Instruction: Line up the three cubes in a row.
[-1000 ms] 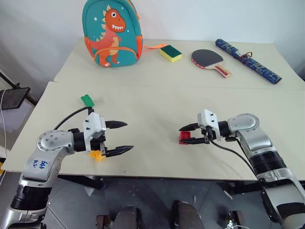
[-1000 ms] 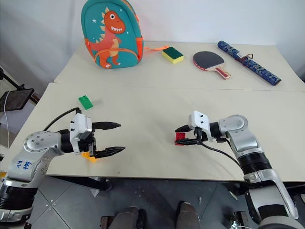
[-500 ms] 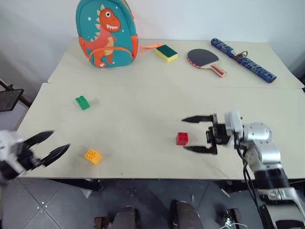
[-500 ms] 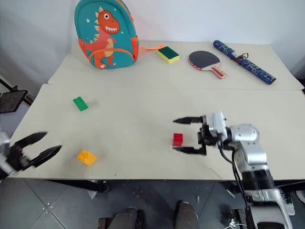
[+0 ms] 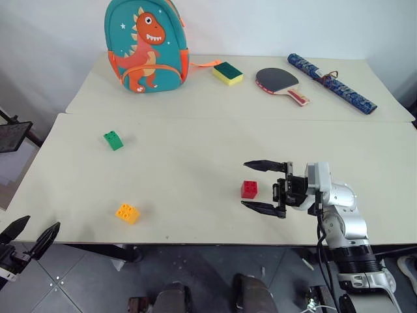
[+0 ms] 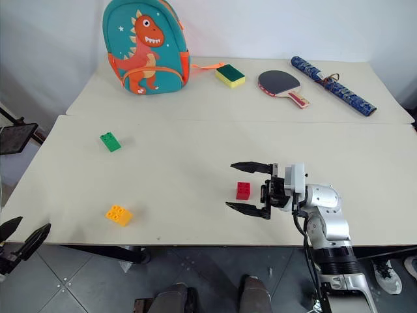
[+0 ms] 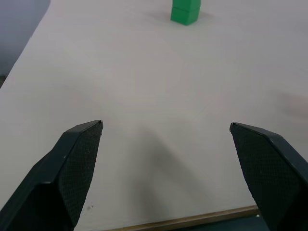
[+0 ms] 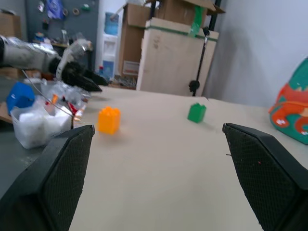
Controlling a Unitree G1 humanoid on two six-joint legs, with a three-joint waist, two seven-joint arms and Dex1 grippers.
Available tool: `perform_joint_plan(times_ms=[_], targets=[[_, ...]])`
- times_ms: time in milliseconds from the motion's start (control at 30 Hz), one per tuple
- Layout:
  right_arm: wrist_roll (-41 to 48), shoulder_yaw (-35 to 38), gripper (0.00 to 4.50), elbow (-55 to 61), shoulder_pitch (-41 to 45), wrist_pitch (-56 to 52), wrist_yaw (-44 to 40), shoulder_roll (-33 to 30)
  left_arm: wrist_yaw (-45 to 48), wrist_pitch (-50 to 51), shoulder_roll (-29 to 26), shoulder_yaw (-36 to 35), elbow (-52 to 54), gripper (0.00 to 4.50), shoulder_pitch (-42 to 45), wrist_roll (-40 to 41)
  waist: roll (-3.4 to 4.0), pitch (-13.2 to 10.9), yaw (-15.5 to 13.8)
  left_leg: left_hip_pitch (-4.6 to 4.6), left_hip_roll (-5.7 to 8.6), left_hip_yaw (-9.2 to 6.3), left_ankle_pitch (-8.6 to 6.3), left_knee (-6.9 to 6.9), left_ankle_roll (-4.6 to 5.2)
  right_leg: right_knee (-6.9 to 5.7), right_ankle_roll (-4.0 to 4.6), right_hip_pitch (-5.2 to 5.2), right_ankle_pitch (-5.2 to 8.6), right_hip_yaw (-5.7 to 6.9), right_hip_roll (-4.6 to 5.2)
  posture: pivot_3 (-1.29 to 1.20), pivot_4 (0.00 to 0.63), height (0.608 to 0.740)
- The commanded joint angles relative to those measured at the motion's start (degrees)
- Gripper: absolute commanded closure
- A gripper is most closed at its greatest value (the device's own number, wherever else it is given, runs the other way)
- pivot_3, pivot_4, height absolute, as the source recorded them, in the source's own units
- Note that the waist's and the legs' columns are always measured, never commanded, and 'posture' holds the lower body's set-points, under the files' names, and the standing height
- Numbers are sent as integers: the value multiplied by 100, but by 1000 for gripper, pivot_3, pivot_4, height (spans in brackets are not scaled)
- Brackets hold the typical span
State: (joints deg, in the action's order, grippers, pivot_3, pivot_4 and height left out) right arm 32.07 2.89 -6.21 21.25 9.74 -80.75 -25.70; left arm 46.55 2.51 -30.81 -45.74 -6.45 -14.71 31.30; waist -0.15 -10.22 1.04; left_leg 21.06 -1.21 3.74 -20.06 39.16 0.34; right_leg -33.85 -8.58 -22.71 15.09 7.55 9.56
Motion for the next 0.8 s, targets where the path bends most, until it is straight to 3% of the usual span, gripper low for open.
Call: perform_joint_plan(times_ms=[33, 167, 267, 400, 533, 667, 800], targets=[[-54, 143, 29, 6, -24, 83, 13, -198, -1094, 282, 226, 615, 1016, 0, 603, -244, 0, 0, -104, 0, 1, -1, 1, 1, 2, 1, 0, 1, 0, -3, 2, 0, 150, 740], [-189, 53, 29, 133, -129, 52, 137, -273, -3077, 1272, 737, 1314, 1494, 0, 2024, -681, -5, 4, -131, 0, 5, 1, 4, 7, 1, -4, 2, 5, -3, 0, 1, 0, 150, 740], [-284, -13, 29, 231, -174, -12, 289, -287, -3741, 1629, 876, 1847, 1145, 0, 2916, -1115, -8, 7, -88, -3, 6, 5, 3, 7, 0, -6, -1, 4, -5, 2, 0, 0, 150, 740], [-643, -87, 29, 248, -161, 67, 660, -285, -4340, 1632, 909, 2140, 121, 0, 3823, -1559, -8, 7, -73, 0, 6, 20, 3, 7, -1, 0, -1, 2, -5, 4, -8, 0, 150, 740], [-1340, 62, 29, -245, 234, 301, 1621, -249, -4806, 1512, 885, 2414, -1187, 0, 4820, -1967, -11, 5, -97, 0, 5, 22, 5, 8, -2, 2, -2, 2, -4, 5, -12, 0, 150, 740], [-1766, 166, 29, -507, 432, 399, 2454, -232, -4941, 1512, 975, 2586, -1542, 0, 5139, -2098, -11, 5, -111, 9, 5, 16, 6, 12, -1, 5, -3, 2, -5, 9, -11, 0, 150, 740], [-1753, 101, 29, -386, 321, 379, 2702, -180, -5078, 1584, 1150, 2591, -1785, 0, 5331, -2048, -12, 5, -104, 10, 6, 11, 5, 1, -3, 9, -3, 2, -5, 18, -11, 0, 150, 740]])
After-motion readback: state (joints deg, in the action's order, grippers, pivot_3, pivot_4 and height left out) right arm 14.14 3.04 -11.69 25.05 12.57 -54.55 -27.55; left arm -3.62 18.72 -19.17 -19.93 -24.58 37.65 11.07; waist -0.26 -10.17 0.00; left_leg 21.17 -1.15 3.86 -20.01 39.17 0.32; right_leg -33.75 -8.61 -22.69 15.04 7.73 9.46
